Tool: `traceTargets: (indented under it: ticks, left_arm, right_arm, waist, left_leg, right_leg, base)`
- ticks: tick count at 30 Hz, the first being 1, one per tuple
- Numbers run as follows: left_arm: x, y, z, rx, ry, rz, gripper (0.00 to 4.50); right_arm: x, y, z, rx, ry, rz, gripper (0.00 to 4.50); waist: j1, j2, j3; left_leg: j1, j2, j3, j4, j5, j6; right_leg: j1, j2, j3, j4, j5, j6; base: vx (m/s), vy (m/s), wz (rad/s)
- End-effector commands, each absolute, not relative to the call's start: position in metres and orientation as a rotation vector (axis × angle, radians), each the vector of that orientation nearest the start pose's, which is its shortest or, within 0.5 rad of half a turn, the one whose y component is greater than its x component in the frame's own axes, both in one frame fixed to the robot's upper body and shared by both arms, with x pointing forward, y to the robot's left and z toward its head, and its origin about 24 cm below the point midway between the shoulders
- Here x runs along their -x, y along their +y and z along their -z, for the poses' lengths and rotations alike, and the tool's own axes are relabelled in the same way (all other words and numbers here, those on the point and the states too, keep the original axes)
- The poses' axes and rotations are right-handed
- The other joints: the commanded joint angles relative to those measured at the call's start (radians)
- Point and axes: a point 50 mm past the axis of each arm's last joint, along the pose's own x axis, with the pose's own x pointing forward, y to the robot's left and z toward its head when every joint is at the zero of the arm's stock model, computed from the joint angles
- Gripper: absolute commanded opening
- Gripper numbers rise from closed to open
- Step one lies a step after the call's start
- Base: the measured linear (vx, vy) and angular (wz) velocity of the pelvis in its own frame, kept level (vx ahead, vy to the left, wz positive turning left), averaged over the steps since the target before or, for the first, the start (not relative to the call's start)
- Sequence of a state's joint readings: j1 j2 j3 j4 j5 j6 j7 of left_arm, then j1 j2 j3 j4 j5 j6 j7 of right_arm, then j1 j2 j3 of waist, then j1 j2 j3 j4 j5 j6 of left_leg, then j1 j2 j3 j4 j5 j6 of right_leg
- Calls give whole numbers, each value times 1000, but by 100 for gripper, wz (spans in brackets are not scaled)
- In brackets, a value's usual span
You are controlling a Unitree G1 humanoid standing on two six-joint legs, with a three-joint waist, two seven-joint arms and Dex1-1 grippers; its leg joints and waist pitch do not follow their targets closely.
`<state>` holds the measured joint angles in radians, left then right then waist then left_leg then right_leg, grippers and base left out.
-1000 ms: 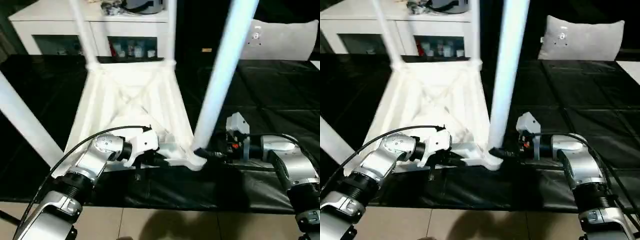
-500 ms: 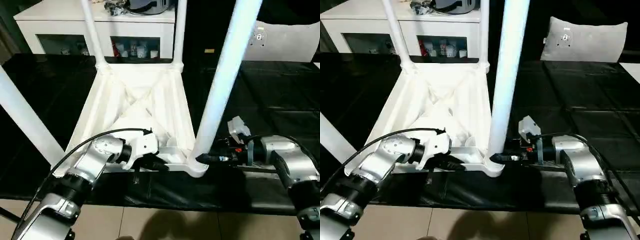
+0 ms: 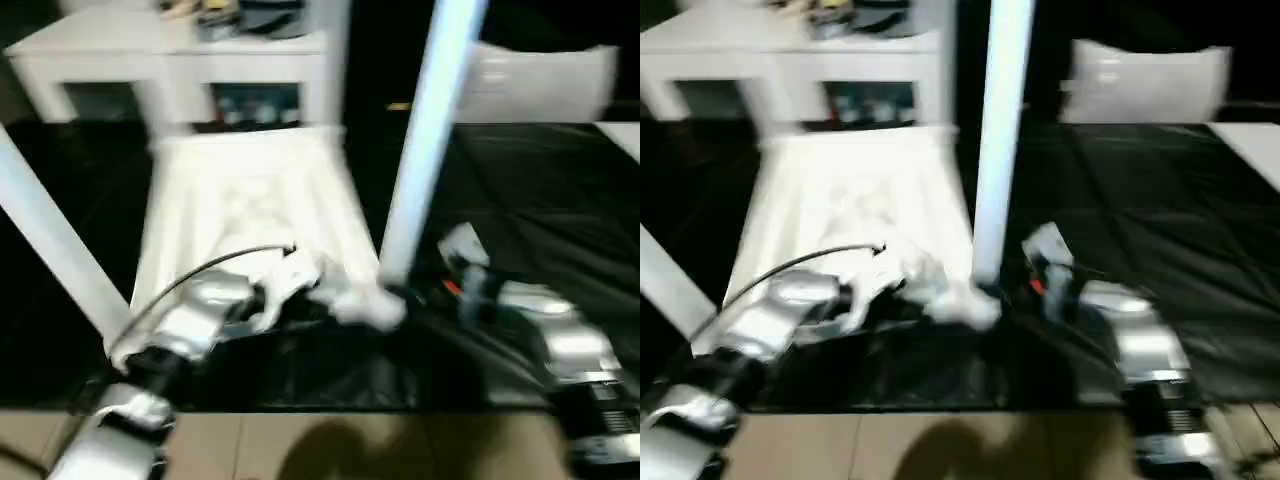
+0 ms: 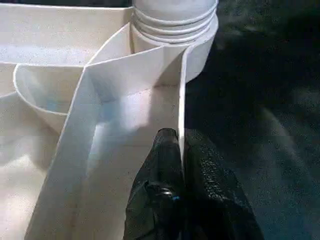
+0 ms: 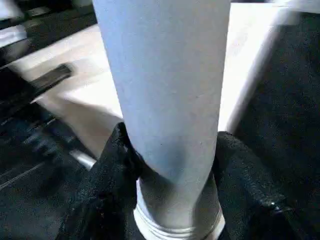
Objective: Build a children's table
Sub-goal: Rotate leg to tighten
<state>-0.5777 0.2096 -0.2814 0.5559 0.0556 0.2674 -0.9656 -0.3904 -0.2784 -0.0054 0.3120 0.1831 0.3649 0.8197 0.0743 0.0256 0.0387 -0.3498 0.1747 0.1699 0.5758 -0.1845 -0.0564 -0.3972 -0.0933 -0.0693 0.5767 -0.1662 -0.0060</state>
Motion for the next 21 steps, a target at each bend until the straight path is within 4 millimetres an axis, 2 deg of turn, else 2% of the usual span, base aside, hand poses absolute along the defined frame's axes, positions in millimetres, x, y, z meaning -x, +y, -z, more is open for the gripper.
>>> traceTargets:
  ticks: [1, 2, 3, 4, 5, 6, 7, 8, 10, 11, 12, 15, 16, 17, 18, 19, 20, 21]
  left_arm:
    - [-322, 65, -48, -255, 408, 1134, 0]
    - [-327, 54, -48, -228, 414, 1024, 0]
    - [-328, 49, -48, -220, 413, 995, 0]
    - [-328, 49, -48, -220, 413, 995, 0]
    - [-330, 42, -48, -212, 409, 954, 0]
    - [-329, 39, -49, -216, 404, 942, 0]
    - [-329, 35, -49, -221, 400, 932, 0]
    - [-328, 33, -49, -228, 394, 927, 0]
    - [-328, 33, -50, -238, 388, 929, 0]
    - [-327, 33, -50, -253, 384, 943, 0]
    - [-327, 35, -50, -272, 378, 957, 0]
    - [-326, 40, -49, -313, 370, 992, 0]
    - [-325, 44, -48, -319, 367, 1010, 0]
    - [-324, 47, -48, -321, 364, 1021, 0]
    - [-323, 49, -47, -325, 364, 1030, 0]
    - [-323, 49, -47, -325, 364, 1030, 0]
    - [-321, 54, -46, -338, 363, 1058, 0]
    - [-320, 56, -46, -345, 364, 1075, 0]
  right_arm:
    - [-300, -122, -39, -84, 409, -867, 188]
    - [-300, -112, -31, -64, 459, -722, 188]
    - [-301, -109, -29, -57, 461, -664, 188]
    - [-301, -109, -29, -57, 461, -664, 188]
    - [-302, -105, -30, -62, 439, -602, 188]
    - [-302, -102, -31, -92, 427, -588, 188]
    - [-303, -101, -34, -131, 416, -564, 243]
    - [-304, -101, -35, -151, 410, -540, 257]
    - [-305, -103, -37, -166, 406, -530, 260]
    - [-304, -106, -40, -164, 396, -540, 280]
    - [-303, -109, -41, -143, 384, -562, 280]
    - [-302, -119, -44, -89, 362, -606, 305]
    - [-303, -129, -46, -64, 355, -621, 311]
    - [-303, -136, -47, -50, 349, -630, 325]
    - [-304, -143, -49, -34, 347, -638, 325]
    - [-304, -143, -49, -34, 347, -638, 325]
    - [-306, -159, -54, -1, 339, -653, 325]
    - [-307, -166, -56, 17, 338, -670, 337]
  waist:
    - [2, -25, -42]
    - [0, -34, -42]
    - [-1, -29, -41]
    - [-4, -29, -38]
    - [-9, -36, -40]
    - [-8, -30, -45]
    - [-9, -38, -46]
    - [-8, -34, -46]
    - [-7, -36, -47]
    - [-3, -31, -49]
    - [-2, -34, -48]
    - [6, -37, -49]
    - [12, -35, -49]
    - [18, -37, -51]
    - [19, -49, -51]
    - [23, -43, -54]
    - [24, -51, -52]
    - [25, -50, -51]
  left_leg:
    - [2, 32, -22, -75, -336, 8]
    - [1, 32, -20, -75, -332, 9]
    - [4, 35, -22, -79, -331, 0]
    - [5, 34, -22, -79, -343, -2]
    - [5, 34, -23, -80, -368, 3]
    - [7, 35, -25, -80, -367, 4]
    - [5, 38, -23, -83, -362, 15]
    - [1, 39, -24, -86, -351, 20]
    - [2, 39, -21, -86, -338, 29]
    - [-4, 40, -19, -88, -301, 39]
    - [-4, 40, -16, -86, -291, 45]
    - [-4, 40, -13, -84, -276, 57]
    - [-4, 41, -12, -84, -262, 59]
    - [-4, 41, -11, -82, -247, 62]
    - [-5, 43, -9, -81, -234, 66]
    - [-5, 43, -10, -80, -224, 66]
    - [-8, 42, -8, -78, -210, 70]
    - [-9, 42, -7, -76, -205, 75]
  right_leg:
    - [28, -58, 24, -108, -664, -41]
    - [27, -56, 25, -110, -656, -39]
    - [23, -56, 25, -105, -639, -47]
    - [21, -55, 25, -109, -647, -44]
    - [21, -57, 26, -110, -638, -40]
    - [21, -59, 26, -106, -620, -45]
    - [23, -58, 29, -105, -584, -52]
    - [26, -58, 31, -102, -547, -61]
    - [27, -58, 34, -99, -515, -68]
    - [33, -59, 37, -94, -456, -83]
    - [32, -58, 39, -93, -438, -89]
    - [36, -60, 40, -93, -436, -89]
    - [36, -61, 41, -92, -433, -90]
    - [38, -61, 42, -90, -416, -94]
    - [37, -60, 42, -87, -400, -101]
    - [39, -62, 42, -82, -387, -108]
    - [40, -60, 42, -82, -371, -114]
    - [39, -61, 43, -80, -371, -118]
  base:
    - [0, 0, 0]
    - [0, 0, 0]
    - [0, 0, 0]
    - [0, 0, 0]
    - [0, 0, 0]
    - [0, 0, 0]
    - [0, 0, 0]
    - [0, 0, 0]
    - [0, 0, 0]
    - [0, 0, 0]
    - [0, 0, 0]
    - [0, 0, 0]
    - [0, 0, 0]
    - [0, 0, 0]
    - [0, 0, 0]
    - [0, 0, 0]
    - [0, 0, 0]
    - [0, 0, 0]
